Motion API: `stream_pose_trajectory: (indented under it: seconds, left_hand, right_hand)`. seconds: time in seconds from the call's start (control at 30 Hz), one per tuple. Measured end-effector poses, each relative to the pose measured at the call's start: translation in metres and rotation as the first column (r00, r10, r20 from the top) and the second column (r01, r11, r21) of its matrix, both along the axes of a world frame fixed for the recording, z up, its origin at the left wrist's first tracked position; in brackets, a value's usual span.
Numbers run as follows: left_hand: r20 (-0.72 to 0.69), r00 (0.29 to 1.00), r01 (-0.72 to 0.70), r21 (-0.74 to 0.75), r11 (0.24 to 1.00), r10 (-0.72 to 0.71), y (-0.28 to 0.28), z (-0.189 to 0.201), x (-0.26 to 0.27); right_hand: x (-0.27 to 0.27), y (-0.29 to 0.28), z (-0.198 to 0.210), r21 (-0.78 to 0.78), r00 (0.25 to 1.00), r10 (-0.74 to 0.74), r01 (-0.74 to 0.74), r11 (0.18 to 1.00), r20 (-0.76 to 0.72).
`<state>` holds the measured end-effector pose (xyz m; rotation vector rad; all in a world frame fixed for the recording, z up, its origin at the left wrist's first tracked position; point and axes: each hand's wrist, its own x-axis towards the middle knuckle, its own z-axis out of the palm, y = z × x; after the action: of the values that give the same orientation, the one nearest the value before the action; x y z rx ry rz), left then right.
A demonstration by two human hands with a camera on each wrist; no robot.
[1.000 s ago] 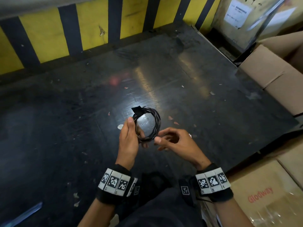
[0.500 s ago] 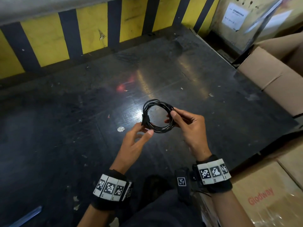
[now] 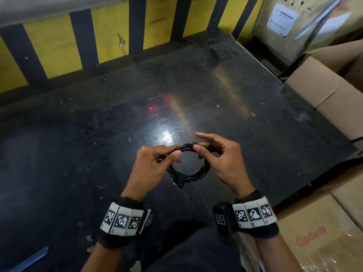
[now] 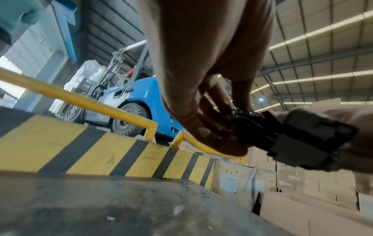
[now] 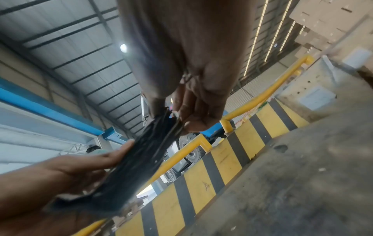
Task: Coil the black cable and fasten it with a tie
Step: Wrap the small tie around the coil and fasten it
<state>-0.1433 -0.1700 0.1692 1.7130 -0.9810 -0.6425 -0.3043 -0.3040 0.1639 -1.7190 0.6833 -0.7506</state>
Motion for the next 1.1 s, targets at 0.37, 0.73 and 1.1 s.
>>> stream_pose_trajectory:
  seconds: [0.37, 0.73, 1.1]
  left_hand:
    - [-0.16, 0.974, -0.161, -0.001, 0.987, 0.159, 0.0, -0.011, -0.012]
    - [-0.007, 1.0, -0.016, 0.008, 1.0, 0.016, -0.014, -0.017, -0.011]
    - [0.191, 0.979, 0.085, -0.098, 0.992, -0.065, -0.013, -0.041, -0.004]
  right_hand:
    - [0.0, -0.001, -0.001, 0.14, 1.0, -0.011, 0.014, 0.99, -0.018]
    - [-0.008, -0.003, -0.014, 0.126, 0.993, 0.019, -0.005, 0.992, -0.114]
    - [-0.006, -0.009, -0.036, 0.243, 0.984, 0.068, -0.026, 0.97, -0.163]
